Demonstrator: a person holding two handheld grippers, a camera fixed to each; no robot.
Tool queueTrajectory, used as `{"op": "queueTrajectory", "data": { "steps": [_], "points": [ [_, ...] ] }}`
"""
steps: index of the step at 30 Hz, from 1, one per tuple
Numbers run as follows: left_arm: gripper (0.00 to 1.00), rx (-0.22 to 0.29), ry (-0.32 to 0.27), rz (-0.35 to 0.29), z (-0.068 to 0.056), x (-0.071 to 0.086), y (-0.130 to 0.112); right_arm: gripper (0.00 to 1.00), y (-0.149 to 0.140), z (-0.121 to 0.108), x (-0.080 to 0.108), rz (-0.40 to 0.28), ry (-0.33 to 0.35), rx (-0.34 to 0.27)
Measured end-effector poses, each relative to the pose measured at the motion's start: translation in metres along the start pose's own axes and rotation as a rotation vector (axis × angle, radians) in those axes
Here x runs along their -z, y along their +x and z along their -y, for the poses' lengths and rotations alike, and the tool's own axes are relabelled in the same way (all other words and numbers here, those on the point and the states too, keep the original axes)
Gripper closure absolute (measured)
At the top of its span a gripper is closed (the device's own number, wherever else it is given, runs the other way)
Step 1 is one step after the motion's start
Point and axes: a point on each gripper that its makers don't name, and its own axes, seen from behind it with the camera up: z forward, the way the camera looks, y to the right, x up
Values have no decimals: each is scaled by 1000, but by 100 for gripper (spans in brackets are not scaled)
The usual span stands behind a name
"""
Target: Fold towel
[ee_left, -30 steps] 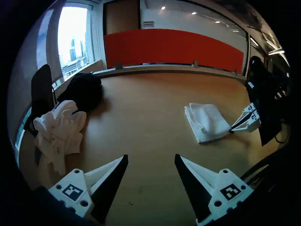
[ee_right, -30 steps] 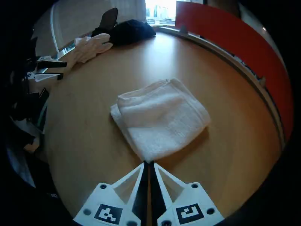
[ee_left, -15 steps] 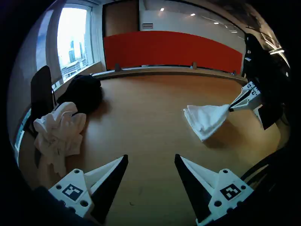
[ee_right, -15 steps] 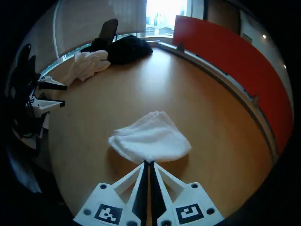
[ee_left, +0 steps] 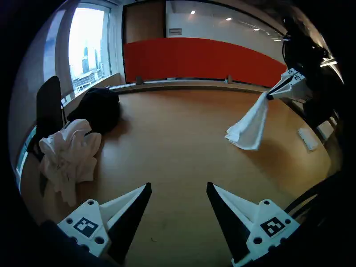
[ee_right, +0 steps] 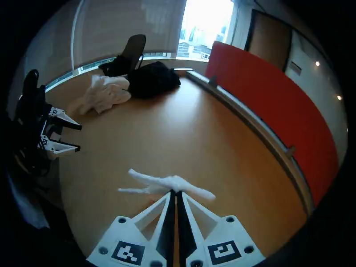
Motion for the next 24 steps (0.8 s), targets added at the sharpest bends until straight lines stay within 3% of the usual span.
{"op": "queueTrajectory", "data": {
  "steps": [12, 24],
  "points": [
    [8, -9, -10, -15, -3, 0, 9, 98, 16, -29, 31, -10, -51, -10],
    [8, -11, -12, -15, -5, -3, 14, 98, -5, -72, 70, -8, -108, -93]
  ]
}}
